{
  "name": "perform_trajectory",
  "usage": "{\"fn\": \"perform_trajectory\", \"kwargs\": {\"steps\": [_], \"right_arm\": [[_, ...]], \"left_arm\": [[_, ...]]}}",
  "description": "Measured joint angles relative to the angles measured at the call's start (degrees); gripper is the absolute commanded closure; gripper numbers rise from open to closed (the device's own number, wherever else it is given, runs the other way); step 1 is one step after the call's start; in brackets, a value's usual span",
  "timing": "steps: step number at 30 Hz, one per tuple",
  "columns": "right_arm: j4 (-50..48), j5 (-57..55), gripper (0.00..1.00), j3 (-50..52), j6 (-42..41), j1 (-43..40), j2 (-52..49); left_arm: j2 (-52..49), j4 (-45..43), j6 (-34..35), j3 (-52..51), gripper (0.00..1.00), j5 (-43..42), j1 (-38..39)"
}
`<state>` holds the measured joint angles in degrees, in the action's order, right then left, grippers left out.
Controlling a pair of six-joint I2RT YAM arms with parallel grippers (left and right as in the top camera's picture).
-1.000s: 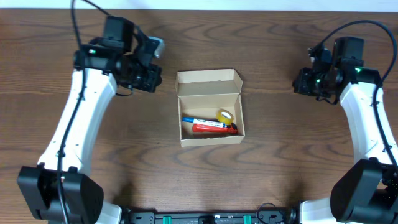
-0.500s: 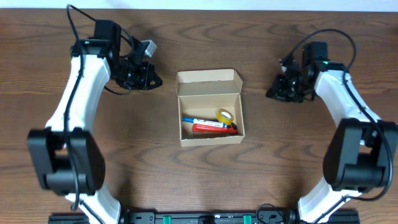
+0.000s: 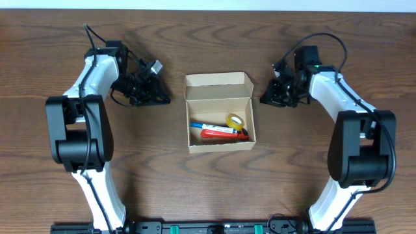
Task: Pack container
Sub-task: 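Move both grippers to the box lid flaps on either side, then grip the lid edges with both grippers and swing the lid upward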
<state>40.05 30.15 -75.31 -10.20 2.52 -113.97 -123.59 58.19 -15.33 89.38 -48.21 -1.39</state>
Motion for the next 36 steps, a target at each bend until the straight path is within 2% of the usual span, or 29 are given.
{"fn": "perform_trajectory", "kwargs": {"steps": [12,30,36], "right_arm": [[-4.46,0.98,0.99,0.0,-3.28,0.66,-0.87],[-10.43,2.4,0.99,0.0,-6.16,0.66,-5.99],[-13.07,5.14,0.99,-0.02,-7.45,0.66,-7.48]], "left_arm": [[-1.9,-3.26,-1.2,0.0,0.94,-1.6,-0.07],[-9.75,-6.54,0.55,-0.02,0.94,-5.86,0.0],[-9.75,-11.23,3.43,-0.02,0.94,-7.21,1.07]]}}
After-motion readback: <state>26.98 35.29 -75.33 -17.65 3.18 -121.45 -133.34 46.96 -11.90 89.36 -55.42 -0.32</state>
